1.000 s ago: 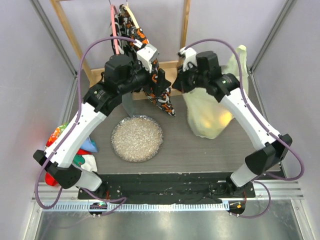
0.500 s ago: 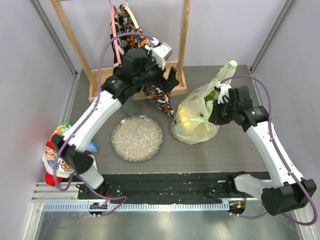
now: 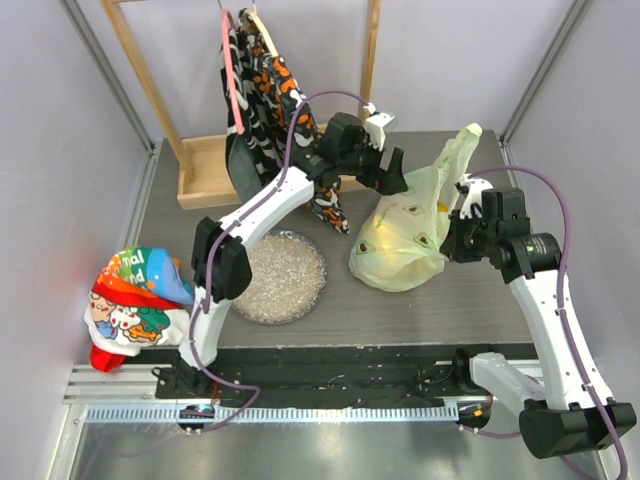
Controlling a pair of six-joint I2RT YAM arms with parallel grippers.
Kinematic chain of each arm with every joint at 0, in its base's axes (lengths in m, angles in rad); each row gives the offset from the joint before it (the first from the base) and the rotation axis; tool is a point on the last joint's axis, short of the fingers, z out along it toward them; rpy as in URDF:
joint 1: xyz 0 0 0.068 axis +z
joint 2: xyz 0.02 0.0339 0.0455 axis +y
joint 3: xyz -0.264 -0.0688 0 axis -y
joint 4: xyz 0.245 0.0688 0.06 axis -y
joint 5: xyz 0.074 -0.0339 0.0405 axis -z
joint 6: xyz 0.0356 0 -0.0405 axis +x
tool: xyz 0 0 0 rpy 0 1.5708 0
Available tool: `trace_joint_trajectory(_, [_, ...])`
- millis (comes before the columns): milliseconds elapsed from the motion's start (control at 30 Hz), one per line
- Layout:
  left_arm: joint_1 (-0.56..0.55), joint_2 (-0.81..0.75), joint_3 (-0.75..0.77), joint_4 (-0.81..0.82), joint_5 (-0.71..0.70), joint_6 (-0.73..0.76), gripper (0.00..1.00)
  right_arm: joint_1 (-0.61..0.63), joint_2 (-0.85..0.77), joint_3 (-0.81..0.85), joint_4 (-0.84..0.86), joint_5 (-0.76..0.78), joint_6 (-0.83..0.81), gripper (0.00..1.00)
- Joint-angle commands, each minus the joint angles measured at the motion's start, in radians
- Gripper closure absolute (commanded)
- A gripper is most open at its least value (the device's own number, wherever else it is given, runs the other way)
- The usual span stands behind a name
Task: Take the fake fruits out of the plastic bag
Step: Adjust the plastic bag at the center of the board.
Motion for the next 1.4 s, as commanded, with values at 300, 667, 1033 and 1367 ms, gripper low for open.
trace_joint_trajectory(300, [-0.134,0.048,0.063,0.255,-0.006,-0.307,0.06,-0.005,-0.04,0.053,-0.026,0.01,-0.009,0.99])
trace_joint_trajectory(667, [-0.177,0.112,0.099,0.145,-0.279,-0.35,0.37,-0.029,-0.047,0.053,-0.025,-0.013,0.003,0.99])
trace_joint_trajectory(1033, [-0.053,0.071,0.216,0.219,-0.203,-0.202,1.0,-0.089,0.261,0.321,0.264,0.342,-0.153,0.99])
trace_joint_trajectory(1367, [0.068,0.172,0.456,0.383,-0.173,-0.042,1.0,-0.293,0.904,1.199,0.379,0.331,-0.008,0.99])
